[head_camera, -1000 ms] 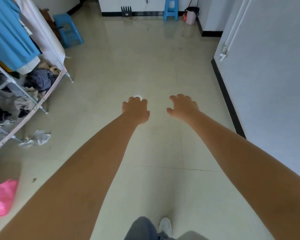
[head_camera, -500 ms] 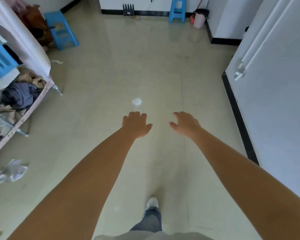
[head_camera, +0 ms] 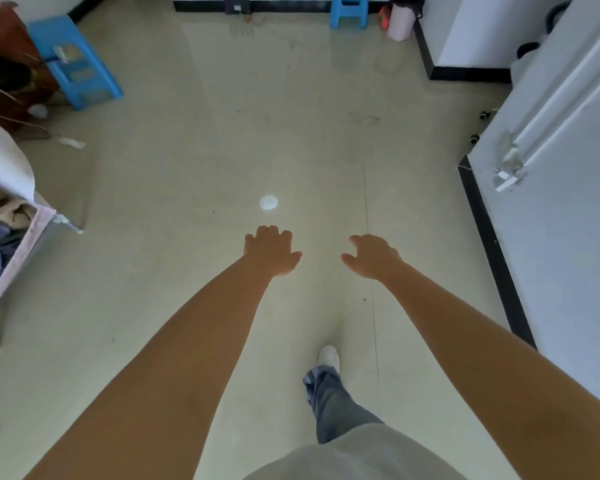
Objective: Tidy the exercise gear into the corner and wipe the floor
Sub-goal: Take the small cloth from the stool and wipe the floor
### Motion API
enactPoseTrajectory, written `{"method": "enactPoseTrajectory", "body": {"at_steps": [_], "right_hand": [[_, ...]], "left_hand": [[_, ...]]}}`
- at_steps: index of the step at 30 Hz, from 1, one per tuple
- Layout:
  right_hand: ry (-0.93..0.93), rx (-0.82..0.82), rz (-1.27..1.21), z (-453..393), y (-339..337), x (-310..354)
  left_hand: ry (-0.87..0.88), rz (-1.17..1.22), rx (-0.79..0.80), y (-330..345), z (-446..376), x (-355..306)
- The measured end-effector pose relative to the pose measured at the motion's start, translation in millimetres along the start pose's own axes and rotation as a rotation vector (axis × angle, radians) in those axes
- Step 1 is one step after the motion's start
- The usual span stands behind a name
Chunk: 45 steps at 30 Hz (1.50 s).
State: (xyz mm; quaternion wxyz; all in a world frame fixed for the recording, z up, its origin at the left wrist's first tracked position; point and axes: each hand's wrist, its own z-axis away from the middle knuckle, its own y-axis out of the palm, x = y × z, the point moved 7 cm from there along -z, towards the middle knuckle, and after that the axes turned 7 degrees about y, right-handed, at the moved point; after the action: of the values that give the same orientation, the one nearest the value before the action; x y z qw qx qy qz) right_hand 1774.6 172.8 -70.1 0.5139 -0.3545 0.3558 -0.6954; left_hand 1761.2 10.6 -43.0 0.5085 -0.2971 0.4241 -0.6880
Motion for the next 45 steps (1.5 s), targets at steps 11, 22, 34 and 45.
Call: {"method": "enactPoseTrajectory", "body": {"at_steps": [11,22,34,45], "right_hand": [[-0.082,0.002,0.023,-275.1,-171.1,45.3],[-0.07,-0.082,0.073,-570.0,-347.3,108.7],[-0.021,-0.141,0.044,-856.9,-531.2,80.4],[-0.029,-0.133,0.048,-1126.4,-730.5,68.8]], "left_hand": [[-0.082,0.052,-0.027,-157.6,-258.8,67.1],[-0.091,0.014,-0.074,-331.7,-551.4,154.0],[-0.017,0.011,-0.093,-491.8,-866.6,154.8],[-0.032,0.04,-0.112,-666.7,-1136.6,153.6]]}}
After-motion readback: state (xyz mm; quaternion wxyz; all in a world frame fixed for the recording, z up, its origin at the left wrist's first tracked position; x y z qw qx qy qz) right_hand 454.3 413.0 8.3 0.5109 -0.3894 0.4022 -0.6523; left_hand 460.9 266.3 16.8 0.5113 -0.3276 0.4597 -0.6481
